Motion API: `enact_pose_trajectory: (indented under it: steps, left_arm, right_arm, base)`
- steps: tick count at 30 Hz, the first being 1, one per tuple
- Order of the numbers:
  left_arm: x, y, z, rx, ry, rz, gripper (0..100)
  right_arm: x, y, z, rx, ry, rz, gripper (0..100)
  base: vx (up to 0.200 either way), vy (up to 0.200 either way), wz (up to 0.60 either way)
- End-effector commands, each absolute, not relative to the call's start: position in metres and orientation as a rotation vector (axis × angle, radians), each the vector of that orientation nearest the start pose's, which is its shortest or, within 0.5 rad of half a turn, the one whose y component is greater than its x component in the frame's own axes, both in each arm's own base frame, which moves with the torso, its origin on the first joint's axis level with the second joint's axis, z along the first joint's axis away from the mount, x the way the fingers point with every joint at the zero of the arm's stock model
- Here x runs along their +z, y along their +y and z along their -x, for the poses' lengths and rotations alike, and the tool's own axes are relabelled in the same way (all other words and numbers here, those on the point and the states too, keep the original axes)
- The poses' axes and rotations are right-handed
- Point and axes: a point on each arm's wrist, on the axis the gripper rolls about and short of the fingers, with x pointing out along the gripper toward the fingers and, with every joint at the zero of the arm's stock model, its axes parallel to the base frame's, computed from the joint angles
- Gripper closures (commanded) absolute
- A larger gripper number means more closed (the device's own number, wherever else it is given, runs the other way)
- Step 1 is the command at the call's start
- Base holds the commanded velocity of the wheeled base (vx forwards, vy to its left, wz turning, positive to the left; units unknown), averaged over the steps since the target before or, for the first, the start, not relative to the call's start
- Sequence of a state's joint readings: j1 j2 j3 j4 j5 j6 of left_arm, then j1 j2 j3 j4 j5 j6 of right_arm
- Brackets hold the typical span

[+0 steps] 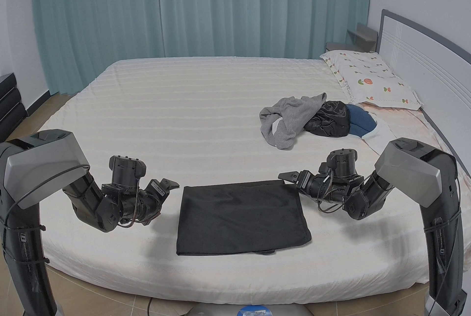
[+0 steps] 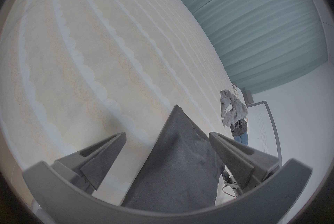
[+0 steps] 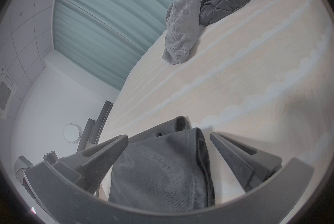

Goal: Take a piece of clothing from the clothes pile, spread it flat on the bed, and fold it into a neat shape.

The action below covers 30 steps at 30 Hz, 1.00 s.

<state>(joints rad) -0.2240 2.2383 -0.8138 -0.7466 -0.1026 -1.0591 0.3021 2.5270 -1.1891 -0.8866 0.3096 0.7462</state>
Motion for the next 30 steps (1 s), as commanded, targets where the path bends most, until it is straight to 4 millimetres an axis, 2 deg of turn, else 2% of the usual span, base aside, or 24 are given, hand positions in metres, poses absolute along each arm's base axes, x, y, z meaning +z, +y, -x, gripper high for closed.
enact_pose_trajectory:
  steps: [1, 2, 3, 11, 19, 23, 30]
  left_arm:
    - [0.009, -0.083, -0.356, 0.077, 0.778, 0.967, 0]
    - [0.009, -0.083, -0.356, 0.077, 0.778, 0.967, 0]
    - [0.010, -0.083, -0.356, 0.076, 0.777, 0.967, 0]
    - [0.009, -0.084, -0.356, 0.089, 0.768, 0.962, 0]
    - [0.006, -0.088, -0.358, 0.087, 0.771, 0.952, 0]
    - [0.007, -0.088, -0.360, 0.083, 0.764, 0.952, 0]
    - [0.003, -0.106, -0.376, 0.063, 0.736, 0.933, 0]
  right_arm:
    - [-0.029, 0.143, -0.428, 0.406, 0.668, -0.708, 0]
    - [-0.029, 0.143, -0.428, 0.406, 0.668, -0.708, 0]
    - [-0.029, 0.143, -0.428, 0.406, 0.666, -0.706, 100]
    - [-0.029, 0.140, -0.428, 0.400, 0.668, -0.705, 100]
    - [-0.021, 0.123, -0.438, 0.372, 0.627, -0.726, 100]
    - [-0.022, 0.123, -0.438, 0.371, 0.625, -0.726, 100]
    - [-0.024, 0.126, -0.437, 0.378, 0.631, -0.727, 100]
  base:
    - [0.000, 0.000, 0.00]
    - [0.000, 0.000, 0.00]
    - [0.000, 0.000, 0.00]
    - [0.000, 0.000, 0.00]
    - [0.000, 0.000, 0.00]
    - [0.000, 0.000, 0.00]
    - [0.000, 0.000, 0.00]
